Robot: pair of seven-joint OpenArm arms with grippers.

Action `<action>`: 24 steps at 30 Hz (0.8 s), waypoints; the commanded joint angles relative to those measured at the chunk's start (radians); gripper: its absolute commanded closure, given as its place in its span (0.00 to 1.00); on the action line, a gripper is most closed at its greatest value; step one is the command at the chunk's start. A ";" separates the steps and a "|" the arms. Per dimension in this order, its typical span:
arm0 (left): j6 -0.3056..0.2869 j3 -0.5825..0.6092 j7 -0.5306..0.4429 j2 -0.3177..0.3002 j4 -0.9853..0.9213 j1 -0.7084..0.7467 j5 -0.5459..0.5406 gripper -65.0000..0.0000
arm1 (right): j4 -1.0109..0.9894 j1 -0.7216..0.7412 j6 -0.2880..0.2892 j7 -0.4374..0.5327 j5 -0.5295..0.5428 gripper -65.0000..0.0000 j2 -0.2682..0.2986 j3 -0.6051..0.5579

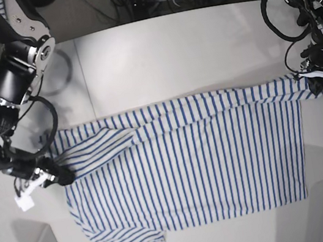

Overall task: Fold the T-shirt properly
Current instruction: 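Lay the folded shoulder edge down and open both grippers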

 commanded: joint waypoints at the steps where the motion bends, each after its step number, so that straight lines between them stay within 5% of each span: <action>1: -0.002 -0.002 -0.022 -0.017 0.010 -0.018 0.004 1.00 | 0.000 0.040 0.001 0.037 0.026 1.00 0.015 -0.019; 18: -0.007 0.115 -0.026 -0.083 -0.182 -0.141 0.045 1.00 | -0.298 0.139 -0.052 0.376 0.026 1.00 0.087 -0.249; 24: -0.007 0.113 -0.030 -0.097 -0.219 -0.176 0.045 1.00 | -0.302 0.125 -0.052 0.402 0.026 1.00 0.108 -0.252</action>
